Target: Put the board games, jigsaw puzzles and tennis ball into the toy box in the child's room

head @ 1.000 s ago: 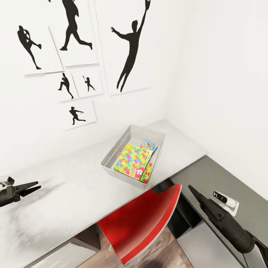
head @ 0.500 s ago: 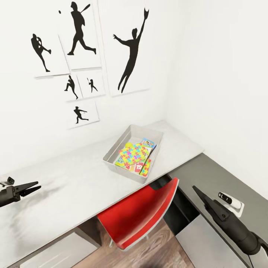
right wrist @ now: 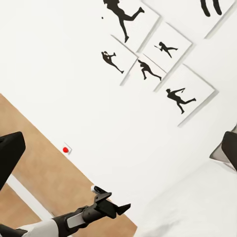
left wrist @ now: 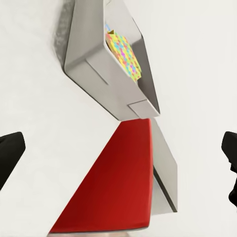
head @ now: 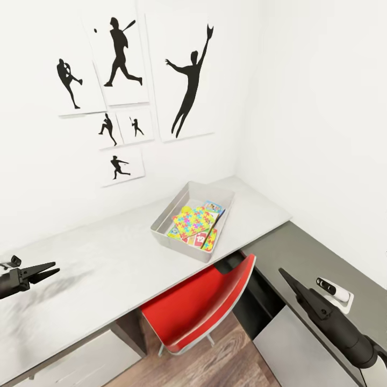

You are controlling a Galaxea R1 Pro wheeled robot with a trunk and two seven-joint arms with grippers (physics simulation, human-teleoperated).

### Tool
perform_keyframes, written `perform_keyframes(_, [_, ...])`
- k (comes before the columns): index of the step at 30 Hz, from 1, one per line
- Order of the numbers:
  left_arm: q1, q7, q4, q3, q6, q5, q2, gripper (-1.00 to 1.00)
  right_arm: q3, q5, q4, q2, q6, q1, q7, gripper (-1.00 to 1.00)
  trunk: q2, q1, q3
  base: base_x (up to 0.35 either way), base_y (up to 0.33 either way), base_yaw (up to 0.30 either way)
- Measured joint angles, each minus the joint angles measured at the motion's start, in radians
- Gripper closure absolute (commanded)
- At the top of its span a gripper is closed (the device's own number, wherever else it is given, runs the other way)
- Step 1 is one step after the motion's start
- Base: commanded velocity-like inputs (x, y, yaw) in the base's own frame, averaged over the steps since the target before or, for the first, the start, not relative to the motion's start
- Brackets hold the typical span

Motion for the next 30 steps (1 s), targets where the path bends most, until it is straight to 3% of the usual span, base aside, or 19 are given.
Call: perform_keyframes(30, [0.0,0.0,-0.009,0.0,0.001,0.001,-0.013,-1.0,-0.001,0.001,0.001,-0.001,0.0,0.0,0.0,-1.0,0.0,0.0,0.05,0.0,0.0,0.0])
